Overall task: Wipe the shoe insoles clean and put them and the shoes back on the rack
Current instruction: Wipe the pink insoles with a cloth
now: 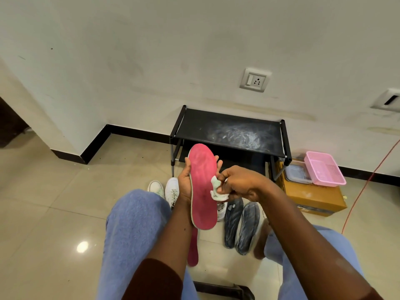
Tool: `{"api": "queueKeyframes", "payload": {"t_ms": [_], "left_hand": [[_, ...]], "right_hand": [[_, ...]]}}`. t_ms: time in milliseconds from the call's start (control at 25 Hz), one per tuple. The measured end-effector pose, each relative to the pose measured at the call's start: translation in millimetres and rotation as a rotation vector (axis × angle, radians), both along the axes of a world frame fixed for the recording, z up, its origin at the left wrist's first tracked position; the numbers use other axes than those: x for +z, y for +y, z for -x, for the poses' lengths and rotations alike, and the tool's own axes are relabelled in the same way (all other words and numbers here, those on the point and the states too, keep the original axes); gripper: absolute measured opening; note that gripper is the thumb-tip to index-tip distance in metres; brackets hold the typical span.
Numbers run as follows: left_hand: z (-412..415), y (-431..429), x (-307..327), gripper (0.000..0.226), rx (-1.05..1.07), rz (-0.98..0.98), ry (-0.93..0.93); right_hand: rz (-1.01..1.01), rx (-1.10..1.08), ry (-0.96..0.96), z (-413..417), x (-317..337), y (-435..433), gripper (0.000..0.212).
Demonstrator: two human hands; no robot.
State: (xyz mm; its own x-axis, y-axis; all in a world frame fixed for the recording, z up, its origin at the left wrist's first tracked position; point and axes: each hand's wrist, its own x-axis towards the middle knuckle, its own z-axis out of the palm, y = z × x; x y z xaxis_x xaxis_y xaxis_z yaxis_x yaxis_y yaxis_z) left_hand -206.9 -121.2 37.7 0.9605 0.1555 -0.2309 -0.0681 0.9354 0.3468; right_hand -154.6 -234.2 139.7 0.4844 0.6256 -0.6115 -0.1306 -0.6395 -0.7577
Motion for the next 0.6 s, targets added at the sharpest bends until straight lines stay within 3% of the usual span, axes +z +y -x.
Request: {"api": "queueKeyframes", "payload": {"t_ms": [80,160,240,400,520,600], "left_hand": [[1,-2,4,0.072,-0.002,0.004,0.058],[2,-6,8,0.07,0.01,0.003,0.096],[3,-11,15,0.069,0.007,-0.004,0.085],[1,-16,17,0.072,0.017,0.013,0.115],[2,-18,16,0.067,0.056,0.006,0.087],[4,-17,17,0.043,0.123,-0.031,0.095]], "right_hand": [[-0.05,-0.051,-0.039,-4,11,0,0.023],[-0.153,-0.131,-0.077,-9,15,4,0.033],[-0.195,-0.189,-0.259,-14,5,14,0.036],[-0.186,-0.305,-0.728,-8,-15,31,0.016],[-0.11,-0.136,-0.975,5,-22,38,0.015],[-0.009,0.081,-1.019,11,-27,42,0.02]]}}
